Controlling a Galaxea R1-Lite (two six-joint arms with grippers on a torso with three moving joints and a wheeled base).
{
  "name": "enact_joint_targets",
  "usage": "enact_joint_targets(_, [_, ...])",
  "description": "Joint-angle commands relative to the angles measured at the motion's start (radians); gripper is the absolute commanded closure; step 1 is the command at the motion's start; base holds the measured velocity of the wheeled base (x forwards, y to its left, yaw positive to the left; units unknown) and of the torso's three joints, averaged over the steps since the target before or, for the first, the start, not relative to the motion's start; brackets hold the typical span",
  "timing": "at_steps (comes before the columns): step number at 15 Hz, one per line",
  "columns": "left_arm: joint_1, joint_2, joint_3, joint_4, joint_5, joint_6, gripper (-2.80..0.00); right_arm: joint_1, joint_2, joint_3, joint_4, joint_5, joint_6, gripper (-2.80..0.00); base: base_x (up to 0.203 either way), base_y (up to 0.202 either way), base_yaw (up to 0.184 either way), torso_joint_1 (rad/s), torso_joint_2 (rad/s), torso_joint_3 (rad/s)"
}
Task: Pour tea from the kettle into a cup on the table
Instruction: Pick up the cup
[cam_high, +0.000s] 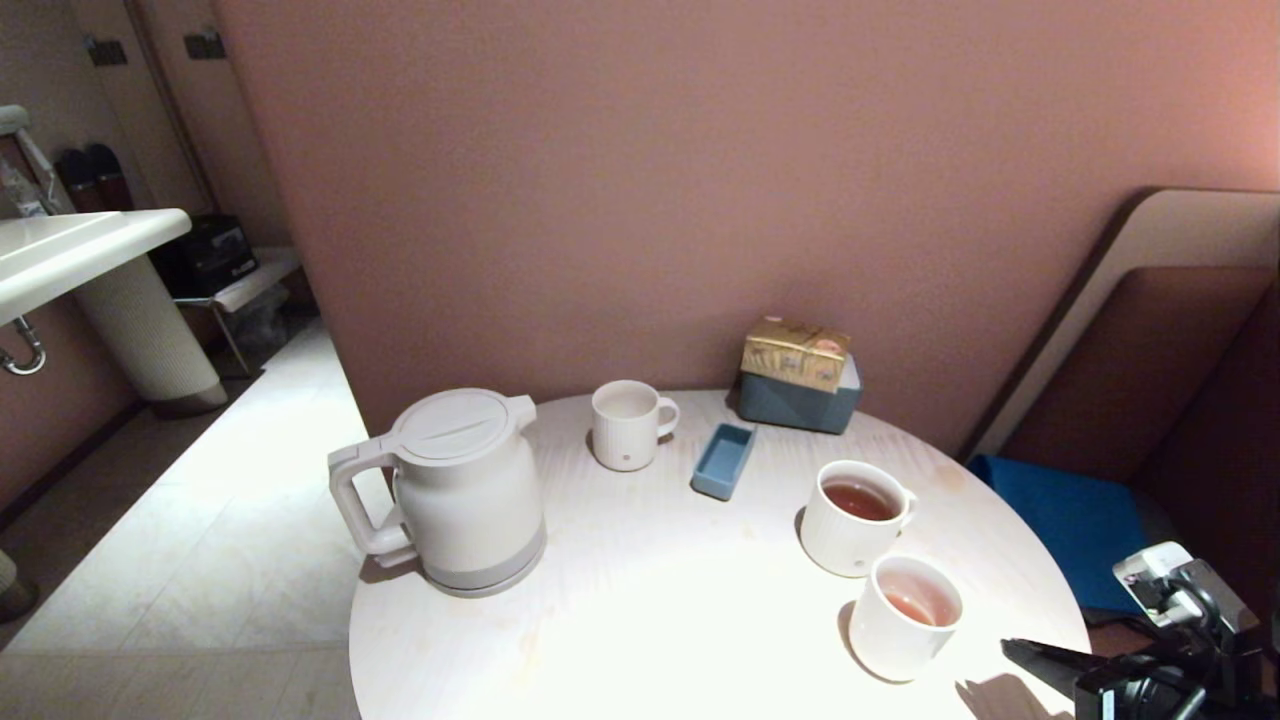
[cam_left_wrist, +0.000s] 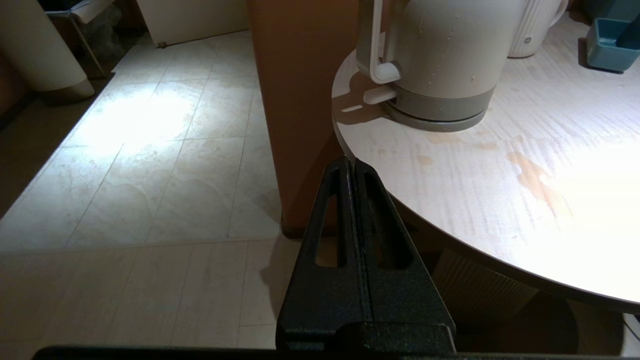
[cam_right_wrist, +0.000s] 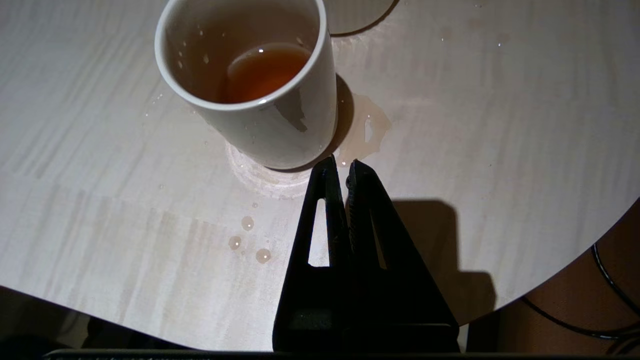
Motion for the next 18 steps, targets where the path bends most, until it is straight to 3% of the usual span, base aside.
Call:
enact_joint_targets(1, [0.000,0.001,0.000,0.000,0.000,0.000,0.00,0.001,-0.011,0.000,0.037,0.013,-0.001,0.00,0.000,0.000,0.000,0.000,0.00,0.000])
enact_joint_targets(4, [0.000,0.001,0.000,0.000,0.000,0.000,0.00,0.001,-0.039,0.000,0.153,0.085,-0.039,0.00,0.000,0.000,0.000,0.000,0.00,0.000])
enact_joint_targets(10, [0.000,0.001,0.000,0.000,0.000,0.000,0.00,0.011,0.075,-0.039,0.145,0.105,-0.078,0.00,0.000,0.000,0.000,0.000,0.00,0.000])
enact_joint_targets(11, [0.000,0.001,0.000,0.000,0.000,0.000,0.00,0.012,0.102,-0.052,0.144,0.112,-0.084,-2.80,0.000,0.000,0.000,0.000,0.00,0.000])
enact_joint_targets(18, [0.000,0.001,0.000,0.000,0.000,0.000,0.00,0.021,0.260,-0.106,0.005,0.112,-0.103,-2.80,0.000,0.000,0.000,0.000,0.00,0.000])
